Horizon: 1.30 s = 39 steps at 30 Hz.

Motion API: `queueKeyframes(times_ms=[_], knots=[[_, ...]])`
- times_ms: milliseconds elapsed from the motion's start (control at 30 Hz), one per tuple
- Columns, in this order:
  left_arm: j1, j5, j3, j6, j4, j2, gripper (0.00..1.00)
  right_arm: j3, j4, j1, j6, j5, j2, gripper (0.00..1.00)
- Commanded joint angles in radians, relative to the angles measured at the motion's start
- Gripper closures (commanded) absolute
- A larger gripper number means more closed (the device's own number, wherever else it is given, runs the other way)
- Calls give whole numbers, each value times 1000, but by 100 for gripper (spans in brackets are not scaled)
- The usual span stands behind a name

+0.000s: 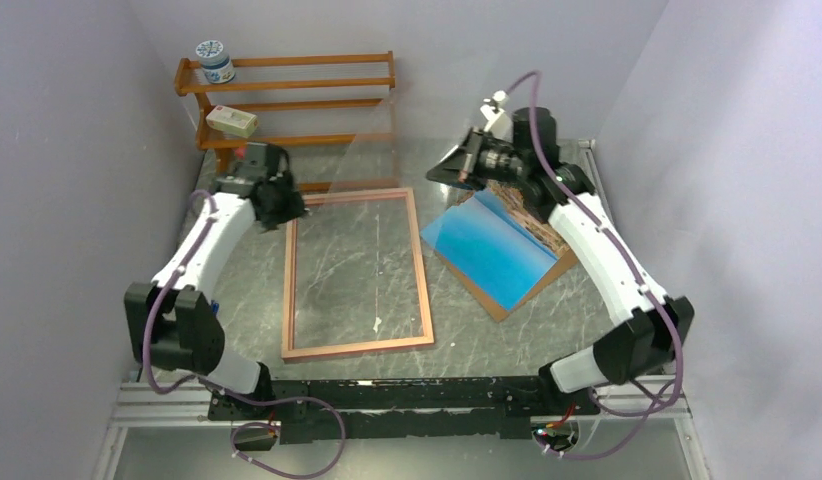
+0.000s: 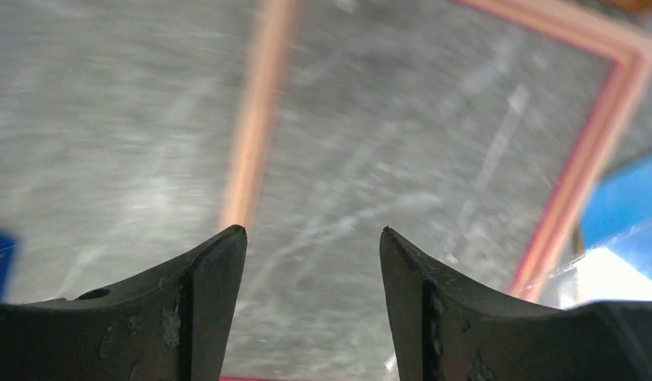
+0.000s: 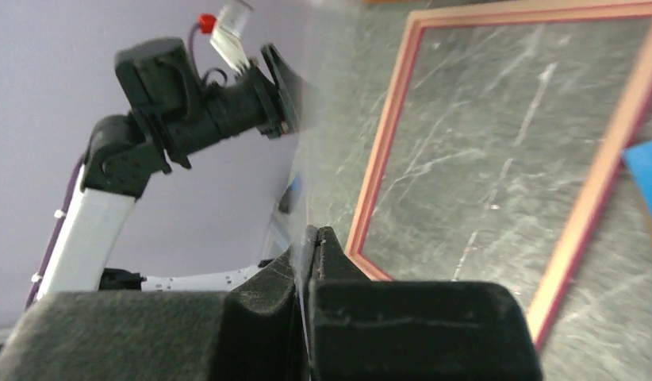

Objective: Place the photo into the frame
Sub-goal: Place the photo frame item in the photo frame.

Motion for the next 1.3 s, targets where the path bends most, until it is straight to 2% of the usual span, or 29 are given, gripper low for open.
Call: queueKeyframes(times_ms=[0,67,200,300,367,533,600,733,900,1100,1167,1267], knots=[[182,-213,5,62,-125,-107,31,170,-51,126,18,25,92,100],[259,-249,-21,78,-124,-146,30,179,0,159,69,5,117,100],[341,-315,-102,35,-139,-215,27,225,78,203,118,-41,184,100],[427,-236,-201,22,-90,-265,26,302,65,246,120,-67,263,100],[482,-178,-208,9,-100,-268,26,368,47,283,121,-105,319,100],[538,-145,-200,-25,-91,-261,23,466,-28,369,68,-96,411,100],[548,-130,-208,-37,-76,-263,22,400,13,380,80,-103,393,100],[551,-38,-218,-38,-46,-234,20,123,116,367,108,-96,332,100],[551,111,-270,-30,18,-203,18,-188,353,333,189,-176,339,100],[551,316,-338,-9,83,-128,19,-274,426,302,176,-201,425,100],[551,370,-353,5,101,-96,19,-289,439,297,176,-183,436,92],[551,462,-383,18,147,-62,16,-324,482,285,176,-159,449,72]])
